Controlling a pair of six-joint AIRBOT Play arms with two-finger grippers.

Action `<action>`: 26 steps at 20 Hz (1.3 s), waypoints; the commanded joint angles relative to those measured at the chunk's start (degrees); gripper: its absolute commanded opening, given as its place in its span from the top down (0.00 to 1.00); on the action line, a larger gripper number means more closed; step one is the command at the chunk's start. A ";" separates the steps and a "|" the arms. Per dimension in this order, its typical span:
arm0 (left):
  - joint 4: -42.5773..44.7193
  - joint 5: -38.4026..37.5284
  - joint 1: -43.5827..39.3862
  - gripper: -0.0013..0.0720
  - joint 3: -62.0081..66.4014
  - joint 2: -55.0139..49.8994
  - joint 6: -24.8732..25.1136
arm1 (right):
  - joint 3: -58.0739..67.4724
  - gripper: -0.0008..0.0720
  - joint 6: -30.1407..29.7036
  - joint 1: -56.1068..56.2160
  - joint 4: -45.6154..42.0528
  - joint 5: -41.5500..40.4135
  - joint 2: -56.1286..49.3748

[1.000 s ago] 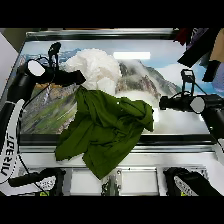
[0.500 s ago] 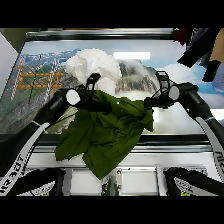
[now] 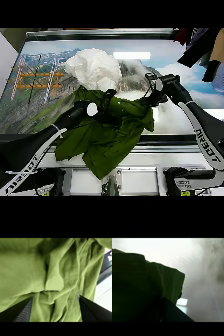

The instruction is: Fold the clothes and pants, and hang the long-sleeved shirts on hangers.

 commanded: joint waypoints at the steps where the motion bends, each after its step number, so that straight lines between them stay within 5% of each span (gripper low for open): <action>1: 1.53 0.74 -3.04 0.18 2.45 -3.61 -3.78 | 0.48 0.97 0.83 0.13 -1.60 2.23 1.75; 5: 22.69 -4.63 -7.41 0.18 10.80 -9.33 -15.39 | 0.48 0.97 0.87 0.50 -1.16 2.27 7.85; 7: 26.97 -8.37 -7.82 0.18 14.69 -12.66 -16.74 | 0.48 0.97 0.85 0.50 -1.18 2.29 10.29; 10: 26.84 -9.88 -6.82 0.18 17.75 -14.71 -16.79 | 0.48 0.97 0.85 0.50 -1.18 2.36 12.09; 12: 26.84 -8.92 -5.90 0.44 17.90 -13.88 -16.79 | 0.48 0.97 0.74 0.50 -1.18 3.17 12.11; 26: 14.99 -1.62 -5.01 0.44 11.93 -13.92 -16.55 | 0.48 0.97 0.68 0.50 -1.11 3.61 12.11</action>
